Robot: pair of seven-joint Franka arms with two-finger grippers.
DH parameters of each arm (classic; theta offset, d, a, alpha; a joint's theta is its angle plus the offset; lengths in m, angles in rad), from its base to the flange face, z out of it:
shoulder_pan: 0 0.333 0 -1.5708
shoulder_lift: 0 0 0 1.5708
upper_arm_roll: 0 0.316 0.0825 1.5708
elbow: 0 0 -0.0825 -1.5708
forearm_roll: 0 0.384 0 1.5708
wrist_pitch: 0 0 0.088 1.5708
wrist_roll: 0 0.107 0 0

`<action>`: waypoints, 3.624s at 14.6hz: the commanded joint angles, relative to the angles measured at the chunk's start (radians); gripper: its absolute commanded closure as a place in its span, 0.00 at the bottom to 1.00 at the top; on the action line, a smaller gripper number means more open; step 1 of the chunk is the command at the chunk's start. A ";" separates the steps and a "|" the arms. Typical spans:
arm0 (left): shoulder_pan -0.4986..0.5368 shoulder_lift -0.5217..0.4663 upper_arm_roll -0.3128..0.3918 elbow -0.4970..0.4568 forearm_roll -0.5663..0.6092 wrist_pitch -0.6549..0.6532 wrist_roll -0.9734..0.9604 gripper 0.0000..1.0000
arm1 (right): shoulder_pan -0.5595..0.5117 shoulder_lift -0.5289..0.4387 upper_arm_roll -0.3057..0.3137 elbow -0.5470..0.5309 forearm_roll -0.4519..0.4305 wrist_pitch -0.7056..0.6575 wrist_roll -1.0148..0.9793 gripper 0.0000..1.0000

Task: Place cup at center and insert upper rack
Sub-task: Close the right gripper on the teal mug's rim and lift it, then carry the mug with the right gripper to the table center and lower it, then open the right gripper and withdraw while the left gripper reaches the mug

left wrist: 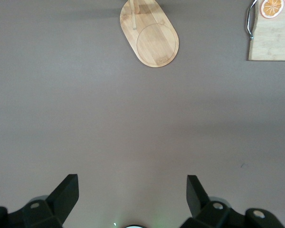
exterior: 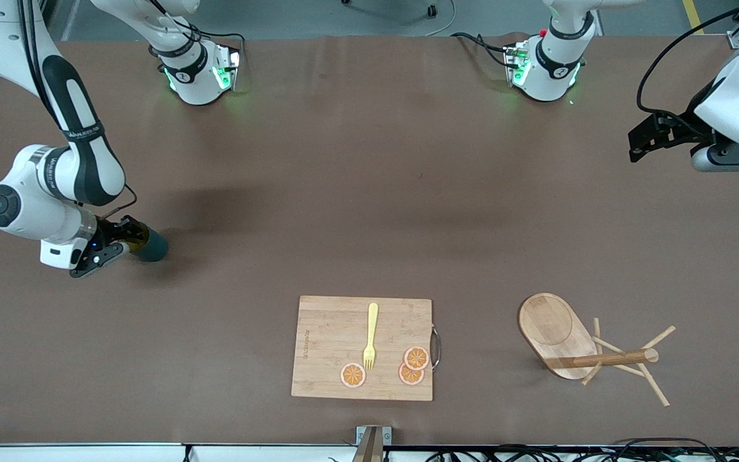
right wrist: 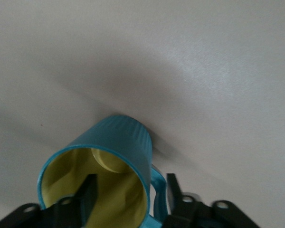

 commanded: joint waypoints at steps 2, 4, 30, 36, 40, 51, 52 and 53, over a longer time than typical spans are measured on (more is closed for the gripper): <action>0.004 0.002 -0.009 0.017 -0.016 -0.008 -0.016 0.00 | 0.005 -0.017 0.000 -0.026 0.071 0.008 -0.012 1.00; 0.004 0.000 -0.009 0.017 -0.016 -0.010 -0.016 0.00 | 0.011 -0.020 0.002 -0.020 0.073 -0.015 0.002 1.00; -0.004 0.026 -0.010 0.012 -0.018 0.006 -0.013 0.00 | 1.007 0.240 0.000 0.407 0.116 -0.024 1.797 0.88; -0.019 0.031 -0.013 0.012 -0.019 0.012 -0.016 0.00 | 0.998 0.251 0.000 0.440 0.108 -0.043 1.772 0.00; -0.028 0.048 -0.070 0.009 -0.021 0.023 -0.043 0.00 | 0.950 0.142 -0.004 0.526 0.116 -0.300 1.646 0.00; -0.123 0.132 -0.372 -0.170 0.057 0.219 -0.658 0.00 | 0.461 -0.103 -0.010 0.574 0.073 -0.733 0.850 0.00; -0.160 0.156 -0.372 -0.167 0.072 0.245 -0.736 0.00 | 0.408 -0.109 -0.010 0.575 0.062 -0.742 0.779 0.00; -0.200 0.189 -0.372 -0.166 0.094 0.282 -0.828 0.00 | 0.354 -0.112 -0.010 0.577 0.056 -0.748 0.716 0.00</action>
